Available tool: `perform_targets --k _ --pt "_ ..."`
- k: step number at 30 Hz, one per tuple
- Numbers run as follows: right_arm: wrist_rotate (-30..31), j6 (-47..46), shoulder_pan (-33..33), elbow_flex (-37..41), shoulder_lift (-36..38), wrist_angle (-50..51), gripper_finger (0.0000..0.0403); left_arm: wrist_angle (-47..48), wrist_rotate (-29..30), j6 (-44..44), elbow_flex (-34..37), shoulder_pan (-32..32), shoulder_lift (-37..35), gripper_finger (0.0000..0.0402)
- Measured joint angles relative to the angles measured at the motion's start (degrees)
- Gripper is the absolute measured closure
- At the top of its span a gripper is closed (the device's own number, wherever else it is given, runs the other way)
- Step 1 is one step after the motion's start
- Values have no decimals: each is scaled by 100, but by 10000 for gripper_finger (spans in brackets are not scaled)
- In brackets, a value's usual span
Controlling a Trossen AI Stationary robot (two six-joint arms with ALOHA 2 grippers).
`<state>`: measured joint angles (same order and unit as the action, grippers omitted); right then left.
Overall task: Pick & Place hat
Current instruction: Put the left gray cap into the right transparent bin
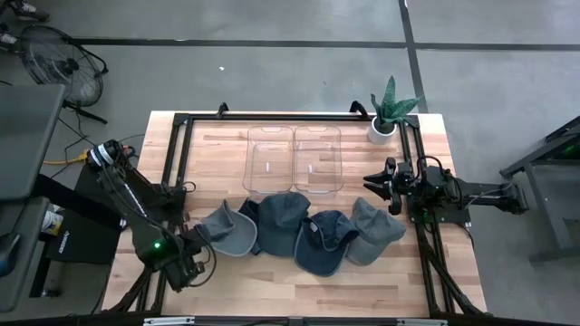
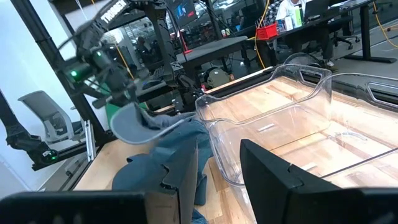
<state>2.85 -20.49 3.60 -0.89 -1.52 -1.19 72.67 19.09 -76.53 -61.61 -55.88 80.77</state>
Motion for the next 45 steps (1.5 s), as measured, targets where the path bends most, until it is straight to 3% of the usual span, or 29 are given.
perform_targets --k 8,18,29,41,45 --pt "-1 0 1 0 -1 -1 286 1249 501 -6 -1105 2 0 400" --pt "37 -63 2 0 -2 -37 286 1384 1327 -280 -1712 159 -4 401" --pt "48 -1405 0 8 -2 -124 286 704 1291 448 -1713 991 -3 401" --pt "-80 -1086 0 -48 -32 -861 286 -27 1158 1598 -1713 1825 -2 402" --pt "-90 -1405 0 -333 -366 -857 286 -294 1126 2218 -1713 2124 -2 401"
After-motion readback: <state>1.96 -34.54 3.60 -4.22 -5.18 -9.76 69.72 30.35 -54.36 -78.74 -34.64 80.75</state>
